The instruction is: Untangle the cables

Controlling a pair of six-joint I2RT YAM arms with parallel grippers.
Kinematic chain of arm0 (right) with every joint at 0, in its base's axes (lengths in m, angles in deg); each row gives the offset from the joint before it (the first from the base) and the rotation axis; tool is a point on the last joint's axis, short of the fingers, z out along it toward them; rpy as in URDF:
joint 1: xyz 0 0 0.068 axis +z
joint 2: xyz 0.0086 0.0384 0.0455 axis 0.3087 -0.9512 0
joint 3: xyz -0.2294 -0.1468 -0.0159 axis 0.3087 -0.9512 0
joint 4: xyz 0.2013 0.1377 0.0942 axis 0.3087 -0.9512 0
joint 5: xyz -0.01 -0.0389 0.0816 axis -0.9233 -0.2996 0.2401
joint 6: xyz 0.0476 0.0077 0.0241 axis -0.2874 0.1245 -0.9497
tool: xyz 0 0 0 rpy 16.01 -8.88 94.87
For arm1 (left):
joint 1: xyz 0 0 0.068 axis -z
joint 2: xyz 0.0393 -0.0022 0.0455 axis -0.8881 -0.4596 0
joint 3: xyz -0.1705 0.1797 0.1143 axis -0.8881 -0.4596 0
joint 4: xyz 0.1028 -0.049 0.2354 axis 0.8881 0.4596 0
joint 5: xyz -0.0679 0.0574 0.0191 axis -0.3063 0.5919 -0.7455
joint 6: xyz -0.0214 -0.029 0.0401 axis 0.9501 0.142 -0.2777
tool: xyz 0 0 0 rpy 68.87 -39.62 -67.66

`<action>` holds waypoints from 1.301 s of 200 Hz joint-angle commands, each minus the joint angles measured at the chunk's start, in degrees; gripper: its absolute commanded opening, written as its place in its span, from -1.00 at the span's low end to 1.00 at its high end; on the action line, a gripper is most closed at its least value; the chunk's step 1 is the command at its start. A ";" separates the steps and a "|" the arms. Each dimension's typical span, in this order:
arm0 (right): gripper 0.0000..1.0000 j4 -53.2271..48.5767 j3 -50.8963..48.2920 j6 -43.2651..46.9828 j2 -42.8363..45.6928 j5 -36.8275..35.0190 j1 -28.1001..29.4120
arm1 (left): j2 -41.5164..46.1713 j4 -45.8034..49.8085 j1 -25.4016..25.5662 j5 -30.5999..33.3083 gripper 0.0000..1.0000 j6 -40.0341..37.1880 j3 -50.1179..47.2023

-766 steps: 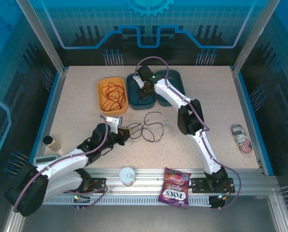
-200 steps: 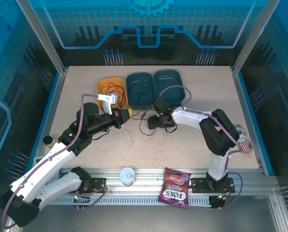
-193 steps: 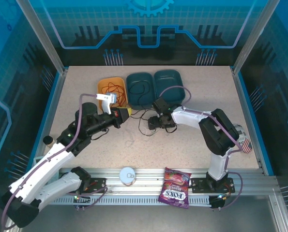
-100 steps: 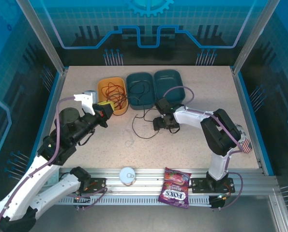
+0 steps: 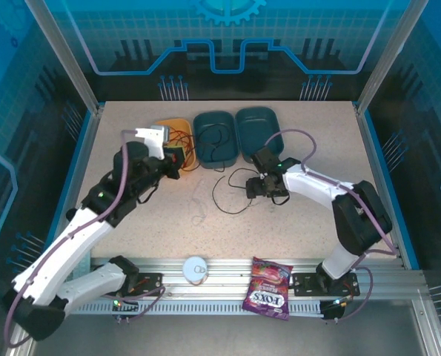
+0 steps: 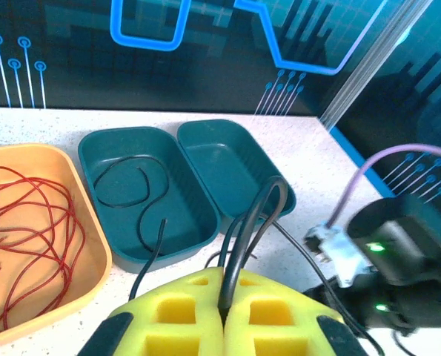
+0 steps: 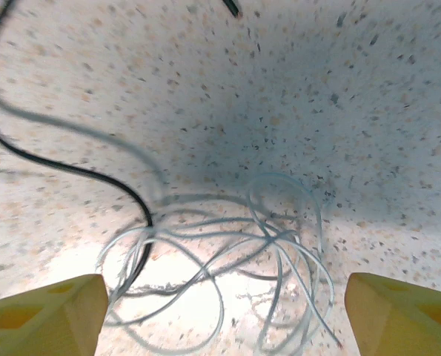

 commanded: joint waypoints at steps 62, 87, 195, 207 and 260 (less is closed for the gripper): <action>0.84 -5.82 -0.93 -3.34 16.15 0.14 -2.84 | -25.29 -7.70 -6.64 -3.63 -1.00 -1.52 12.72; 0.99 -6.30 -1.31 -3.67 20.04 -0.40 -3.60 | -32.33 -9.02 -7.35 -3.16 -1.00 -1.34 15.91; 0.99 -3.86 -2.99 -1.58 31.20 1.83 -7.42 | -48.31 -12.73 -7.83 -1.19 -1.00 2.87 21.03; 0.99 -3.32 -3.32 -1.58 31.40 2.22 -7.66 | -49.11 -13.50 -8.01 -0.86 -1.00 3.32 21.03; 0.99 -1.47 -4.23 -1.24 32.84 3.06 -7.96 | -54.07 -15.00 -8.80 1.43 -1.00 4.57 24.30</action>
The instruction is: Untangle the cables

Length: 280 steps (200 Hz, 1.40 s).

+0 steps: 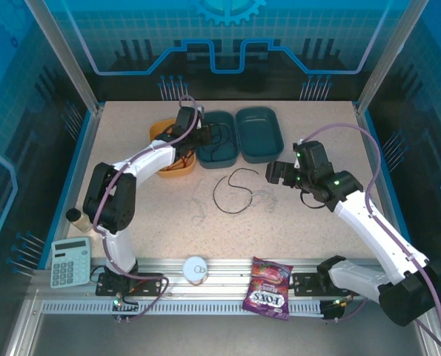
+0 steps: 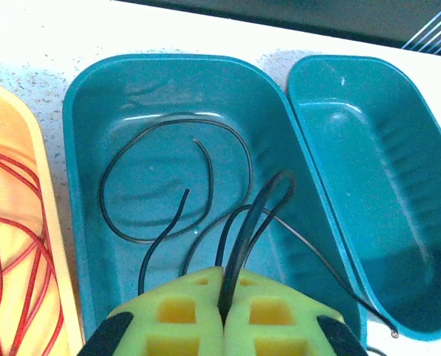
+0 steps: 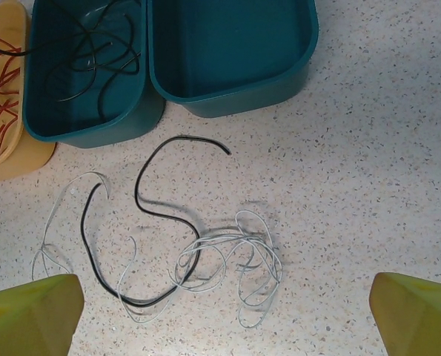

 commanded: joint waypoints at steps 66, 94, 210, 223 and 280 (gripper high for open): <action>0.99 2.83 -3.07 1.69 4.96 0.89 -1.99 | -6.93 -1.39 -1.13 0.75 -0.29 1.40 7.86; 0.99 2.73 -3.42 -0.45 5.45 2.67 -4.83 | -6.98 -1.60 -1.11 -0.31 -0.11 1.53 7.95; 0.99 14.06 -9.85 0.41 5.99 12.16 -7.58 | 6.30 -1.10 -1.09 -2.69 0.99 2.98 1.03; 0.99 12.96 -8.84 0.36 5.05 11.40 -6.69 | 8.98 -1.57 -1.09 -2.07 0.99 3.40 -0.96; 0.99 11.18 -4.45 1.13 0.43 9.40 -1.98 | 5.67 5.17 -1.71 -3.61 0.98 6.80 4.19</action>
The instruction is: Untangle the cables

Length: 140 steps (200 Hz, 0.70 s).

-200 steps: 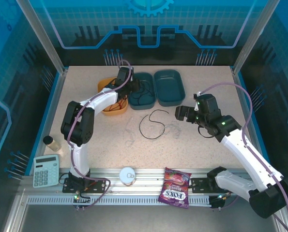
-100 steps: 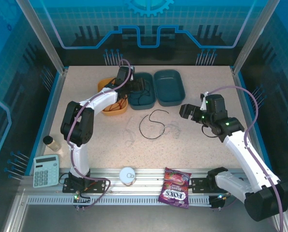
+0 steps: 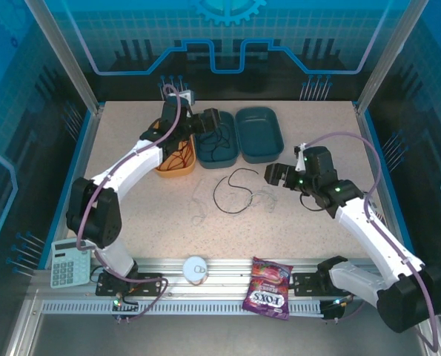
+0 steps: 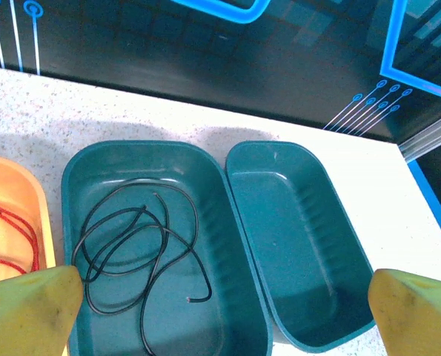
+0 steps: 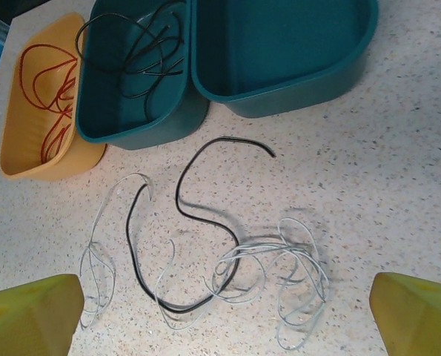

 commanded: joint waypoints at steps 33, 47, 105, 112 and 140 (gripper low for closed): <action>0.99 -2.59 5.43 2.03 -3.16 -4.95 5.00 | -12.39 8.39 -0.85 -1.05 0.99 2.10 11.79; 0.99 -2.87 5.44 2.14 -3.16 -5.38 5.55 | -15.12 8.33 -0.85 -0.37 0.98 1.27 14.18; 0.99 -3.03 4.52 1.95 -2.70 -6.50 6.41 | -22.66 7.84 -1.27 6.66 0.98 -0.79 20.34; 0.99 -3.05 4.52 1.97 -2.89 -6.57 6.45 | -23.60 7.79 -1.29 6.86 0.98 -0.88 20.93; 0.99 -2.96 4.81 1.92 -3.71 -6.64 6.53 | -27.02 8.85 -1.47 7.01 0.99 -1.09 23.90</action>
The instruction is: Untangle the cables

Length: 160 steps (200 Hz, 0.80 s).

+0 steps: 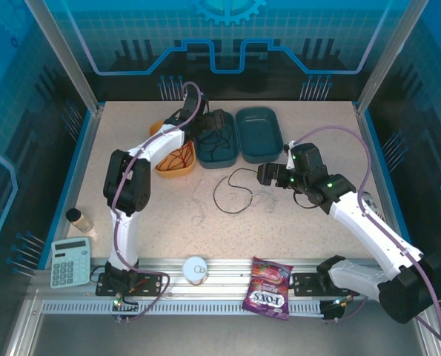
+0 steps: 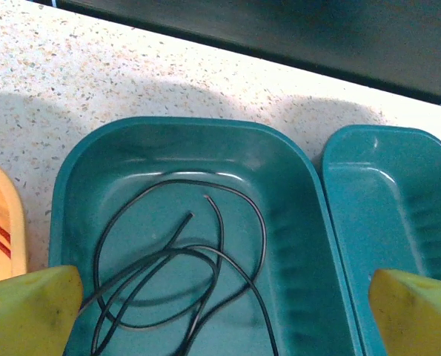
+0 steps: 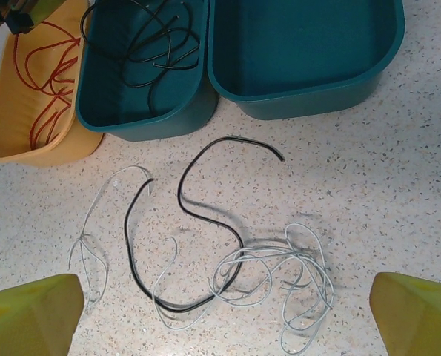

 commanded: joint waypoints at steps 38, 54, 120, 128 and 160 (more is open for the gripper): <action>0.99 -0.62 1.50 0.79 -1.77 -0.68 1.18 | -6.25 3.05 -0.92 1.93 0.98 -2.37 6.96; 0.99 -0.46 1.50 0.81 -2.12 -0.66 1.21 | -6.75 2.87 -0.92 0.65 0.98 -2.31 7.14; 0.99 0.41 2.03 0.72 -3.79 -0.08 1.88 | -8.44 2.05 -0.31 -5.23 0.98 -1.25 7.29; 0.99 0.40 2.08 0.72 -3.87 -0.08 1.94 | -8.50 2.11 -0.09 -5.30 0.99 -1.49 7.31; 0.99 0.54 2.03 0.72 -4.44 -0.07 2.47 | -8.22 2.07 0.51 -5.47 0.98 -2.62 7.29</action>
